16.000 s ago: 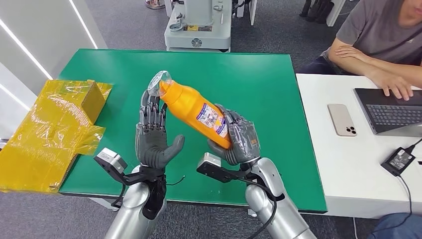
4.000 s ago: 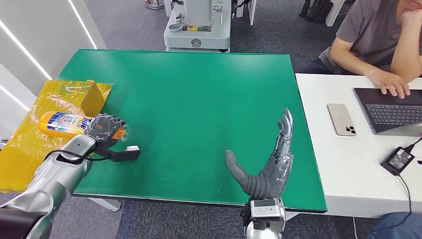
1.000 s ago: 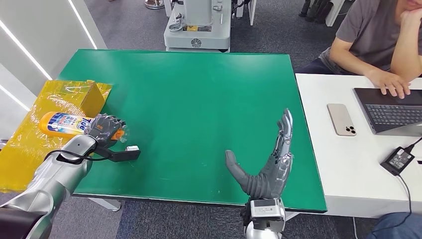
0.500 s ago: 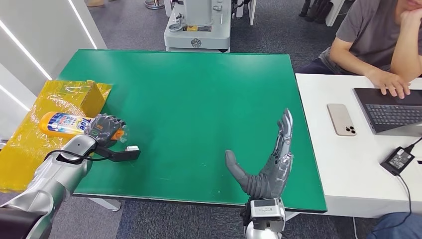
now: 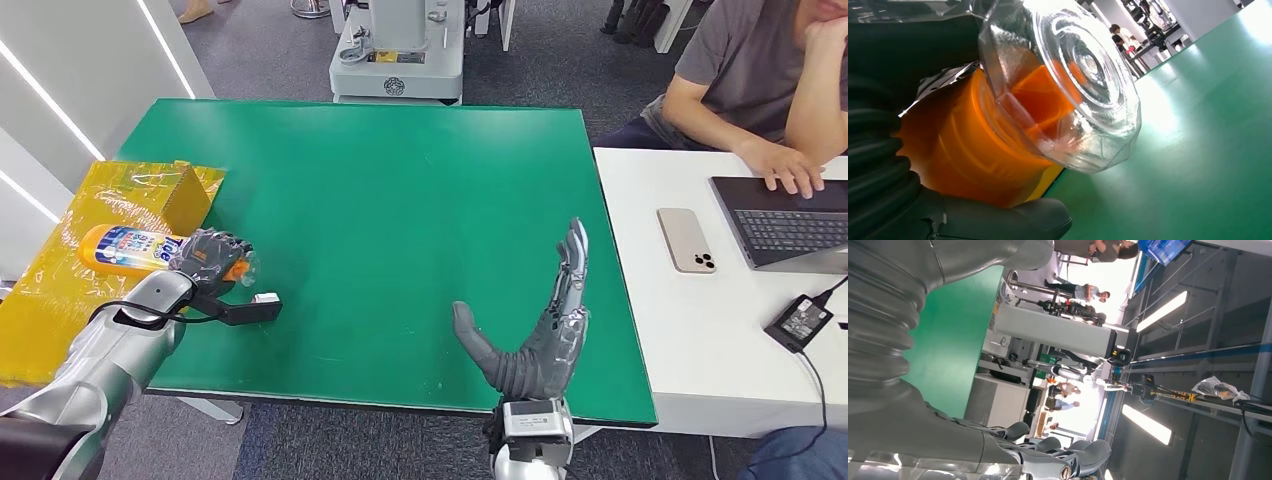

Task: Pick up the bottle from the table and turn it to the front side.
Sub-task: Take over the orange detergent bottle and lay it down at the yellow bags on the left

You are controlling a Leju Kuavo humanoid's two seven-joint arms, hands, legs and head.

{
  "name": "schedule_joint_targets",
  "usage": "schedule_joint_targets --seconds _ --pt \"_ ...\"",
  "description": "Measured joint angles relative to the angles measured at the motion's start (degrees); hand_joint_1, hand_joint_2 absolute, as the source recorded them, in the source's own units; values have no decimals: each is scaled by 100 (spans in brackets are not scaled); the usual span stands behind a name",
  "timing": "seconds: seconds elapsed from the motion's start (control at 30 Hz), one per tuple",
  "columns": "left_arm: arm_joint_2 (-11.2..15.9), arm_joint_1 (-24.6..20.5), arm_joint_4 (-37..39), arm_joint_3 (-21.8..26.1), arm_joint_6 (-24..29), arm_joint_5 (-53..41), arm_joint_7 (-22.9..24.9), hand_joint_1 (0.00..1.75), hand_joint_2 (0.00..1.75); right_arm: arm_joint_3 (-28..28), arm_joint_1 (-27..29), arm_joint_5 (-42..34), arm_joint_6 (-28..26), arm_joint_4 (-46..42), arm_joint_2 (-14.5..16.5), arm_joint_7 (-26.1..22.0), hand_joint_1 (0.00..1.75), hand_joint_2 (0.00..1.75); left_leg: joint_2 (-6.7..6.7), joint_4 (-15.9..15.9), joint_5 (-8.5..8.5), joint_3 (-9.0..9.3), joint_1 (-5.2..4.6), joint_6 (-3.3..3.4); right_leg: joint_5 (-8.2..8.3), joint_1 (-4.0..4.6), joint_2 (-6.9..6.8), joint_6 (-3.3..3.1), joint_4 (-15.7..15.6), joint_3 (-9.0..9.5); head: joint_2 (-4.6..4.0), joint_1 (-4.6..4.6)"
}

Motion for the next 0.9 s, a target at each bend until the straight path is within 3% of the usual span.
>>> schedule_joint_targets --seconds 0.9 --pt "0 0 0 0 0 0 0 175 175 0 0 0 0 0 0 0 0 175 0 0 0 0 0 0 0 0 0 0 0 0 0 0"
